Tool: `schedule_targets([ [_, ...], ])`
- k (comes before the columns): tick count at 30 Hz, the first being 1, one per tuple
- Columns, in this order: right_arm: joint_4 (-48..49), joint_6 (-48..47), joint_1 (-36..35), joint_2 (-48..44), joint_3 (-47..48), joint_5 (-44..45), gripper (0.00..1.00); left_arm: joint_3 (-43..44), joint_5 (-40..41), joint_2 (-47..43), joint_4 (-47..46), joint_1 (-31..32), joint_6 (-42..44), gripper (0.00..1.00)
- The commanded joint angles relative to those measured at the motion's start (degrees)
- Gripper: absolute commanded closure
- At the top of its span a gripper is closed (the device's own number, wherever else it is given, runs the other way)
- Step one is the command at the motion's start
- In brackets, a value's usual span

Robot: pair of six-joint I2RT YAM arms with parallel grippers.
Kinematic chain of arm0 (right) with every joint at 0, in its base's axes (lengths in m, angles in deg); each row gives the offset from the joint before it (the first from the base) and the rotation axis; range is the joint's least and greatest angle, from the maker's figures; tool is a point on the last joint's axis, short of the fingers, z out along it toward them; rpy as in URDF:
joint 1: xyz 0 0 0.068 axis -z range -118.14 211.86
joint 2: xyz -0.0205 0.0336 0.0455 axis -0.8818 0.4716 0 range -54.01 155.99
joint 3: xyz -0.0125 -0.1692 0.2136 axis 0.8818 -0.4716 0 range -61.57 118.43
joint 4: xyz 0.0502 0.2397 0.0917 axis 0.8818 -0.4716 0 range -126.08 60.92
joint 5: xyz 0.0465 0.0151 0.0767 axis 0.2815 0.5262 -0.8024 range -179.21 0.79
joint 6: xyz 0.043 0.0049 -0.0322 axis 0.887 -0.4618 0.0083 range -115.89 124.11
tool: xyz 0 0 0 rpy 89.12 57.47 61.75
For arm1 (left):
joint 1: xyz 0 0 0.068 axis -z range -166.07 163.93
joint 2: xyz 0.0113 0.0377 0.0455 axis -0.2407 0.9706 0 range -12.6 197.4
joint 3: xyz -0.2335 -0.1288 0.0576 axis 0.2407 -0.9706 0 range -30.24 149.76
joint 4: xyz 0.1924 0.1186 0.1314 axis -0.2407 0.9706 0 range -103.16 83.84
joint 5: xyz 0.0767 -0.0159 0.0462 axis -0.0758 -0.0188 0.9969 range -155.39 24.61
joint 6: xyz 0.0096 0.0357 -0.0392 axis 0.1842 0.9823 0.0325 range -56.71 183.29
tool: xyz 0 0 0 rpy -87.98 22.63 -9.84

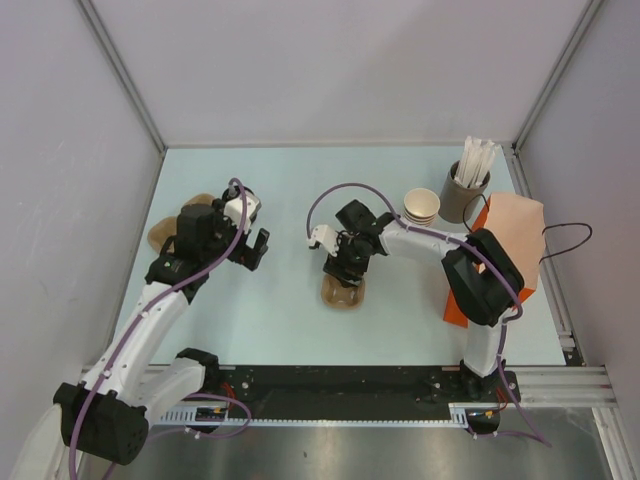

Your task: Pack the takeout coffee

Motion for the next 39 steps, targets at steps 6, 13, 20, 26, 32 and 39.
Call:
schedule_targets([
  [6, 2.09, -0.48, -1.41, 1.64, 2.00, 1.71, 0.39, -0.40, -0.67, -0.95, -2.26, -0.37, -1.26, 0.00],
  [13, 2.35, -0.57, -2.29, 0.32, 2.00, 2.68, 0.57, -0.57, -0.76, -0.60, -2.43, -0.37, -1.18, 0.00],
  [20, 2.35, -0.75, -3.52, -4.77, 2.00, 3.91, 0.62, -0.75, -0.85, -0.43, -2.44, -0.29, -1.18, 0.01],
  [26, 2.44, -0.22, -3.87, -10.91, 2.09, 4.26, 0.62, -0.58, -1.11, -0.69, -2.70, -0.37, -1.26, 0.01],
  [32, 0.68, -0.48, -3.87, -19.27, 4.72, 8.30, 0.62, 1.00, -0.06, -1.74, -2.26, -0.37, -0.92, 0.00],
  [39, 1.83, -0.75, -3.79, -32.54, 10.25, 16.56, 0.67, 8.11, -9.54, 0.71, 2.83, -0.28, 5.15, 0.01],
])
